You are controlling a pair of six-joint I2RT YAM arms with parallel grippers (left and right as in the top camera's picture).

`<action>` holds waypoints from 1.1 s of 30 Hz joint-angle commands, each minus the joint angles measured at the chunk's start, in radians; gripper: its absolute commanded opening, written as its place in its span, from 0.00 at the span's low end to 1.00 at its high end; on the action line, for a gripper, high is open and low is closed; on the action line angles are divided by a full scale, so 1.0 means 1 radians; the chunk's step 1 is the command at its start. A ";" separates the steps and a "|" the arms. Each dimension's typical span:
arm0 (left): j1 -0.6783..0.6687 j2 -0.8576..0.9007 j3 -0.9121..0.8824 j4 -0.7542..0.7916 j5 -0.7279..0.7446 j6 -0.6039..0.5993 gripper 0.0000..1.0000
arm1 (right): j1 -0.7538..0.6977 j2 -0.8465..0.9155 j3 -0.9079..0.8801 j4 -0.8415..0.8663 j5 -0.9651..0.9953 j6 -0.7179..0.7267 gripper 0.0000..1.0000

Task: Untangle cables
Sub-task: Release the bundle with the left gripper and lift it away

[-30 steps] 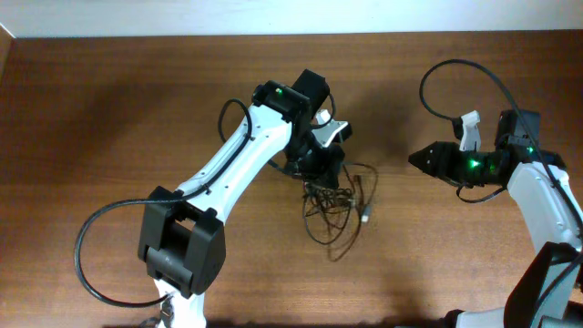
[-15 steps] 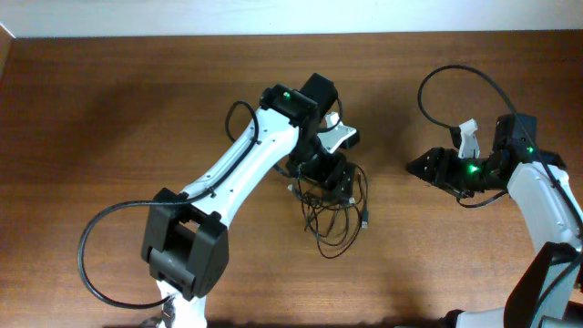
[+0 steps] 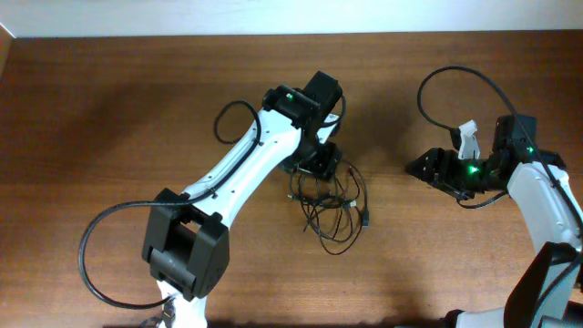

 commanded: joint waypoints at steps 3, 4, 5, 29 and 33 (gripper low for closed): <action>-0.004 -0.020 -0.023 0.005 -0.276 -0.190 0.63 | -0.007 0.005 0.000 -0.004 0.013 -0.013 0.80; -0.003 -0.020 -0.043 0.009 -0.304 -0.207 0.61 | -0.007 0.005 0.000 -0.006 0.013 -0.013 0.80; -0.002 -0.020 -0.059 0.010 -0.317 -0.208 0.61 | -0.007 0.005 0.000 -0.006 0.013 -0.013 0.80; 0.148 -0.020 -0.196 0.136 0.068 -0.026 0.22 | -0.007 0.005 0.000 -0.055 0.063 -0.013 0.86; 0.132 -0.020 -0.196 0.248 0.076 -0.020 0.21 | -0.007 0.005 0.000 -0.055 0.068 -0.013 0.86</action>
